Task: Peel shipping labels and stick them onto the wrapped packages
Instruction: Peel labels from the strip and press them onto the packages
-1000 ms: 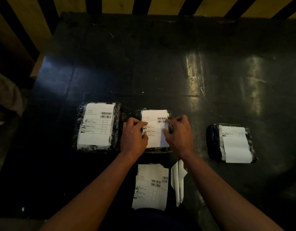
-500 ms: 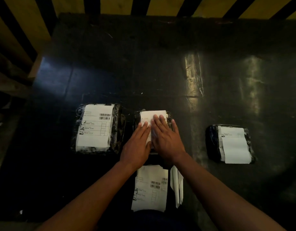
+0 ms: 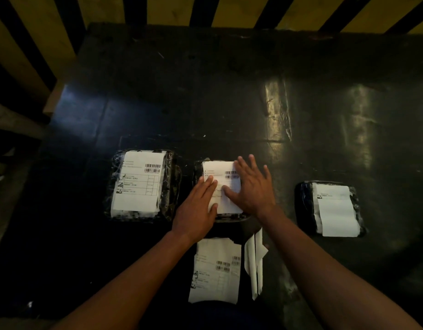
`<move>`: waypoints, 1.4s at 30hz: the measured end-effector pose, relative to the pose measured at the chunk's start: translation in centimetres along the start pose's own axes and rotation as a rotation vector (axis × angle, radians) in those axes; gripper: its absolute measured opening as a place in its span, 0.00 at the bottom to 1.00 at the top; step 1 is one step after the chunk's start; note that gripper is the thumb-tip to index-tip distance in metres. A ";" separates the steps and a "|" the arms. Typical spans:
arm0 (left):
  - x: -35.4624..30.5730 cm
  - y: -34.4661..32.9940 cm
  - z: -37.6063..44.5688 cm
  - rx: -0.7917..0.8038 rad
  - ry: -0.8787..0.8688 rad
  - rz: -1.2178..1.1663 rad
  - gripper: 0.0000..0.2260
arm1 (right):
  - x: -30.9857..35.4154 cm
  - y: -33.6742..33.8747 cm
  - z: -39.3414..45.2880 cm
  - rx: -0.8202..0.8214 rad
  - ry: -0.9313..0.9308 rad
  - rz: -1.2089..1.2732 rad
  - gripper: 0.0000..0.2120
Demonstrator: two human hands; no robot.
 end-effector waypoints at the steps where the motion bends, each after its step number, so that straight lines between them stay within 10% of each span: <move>1: 0.0 -0.1 0.0 -0.001 0.003 -0.005 0.28 | 1.2 0.0 -0.6 -0.033 0.083 -0.001 0.37; 42: -0.6 -0.8 -0.1 0.094 0.021 0.070 0.30 | 1.4 -4.9 -12.0 -0.061 0.169 -0.082 0.36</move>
Point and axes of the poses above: each hand's wrist, its own z-axis towards the middle knuckle, its own y-axis out of the back of the hand, x = y × z, the point moved 10 cm from there along z, towards the middle knuckle, and after that the axes turned 2 degrees about y, right-handed, at the moved point
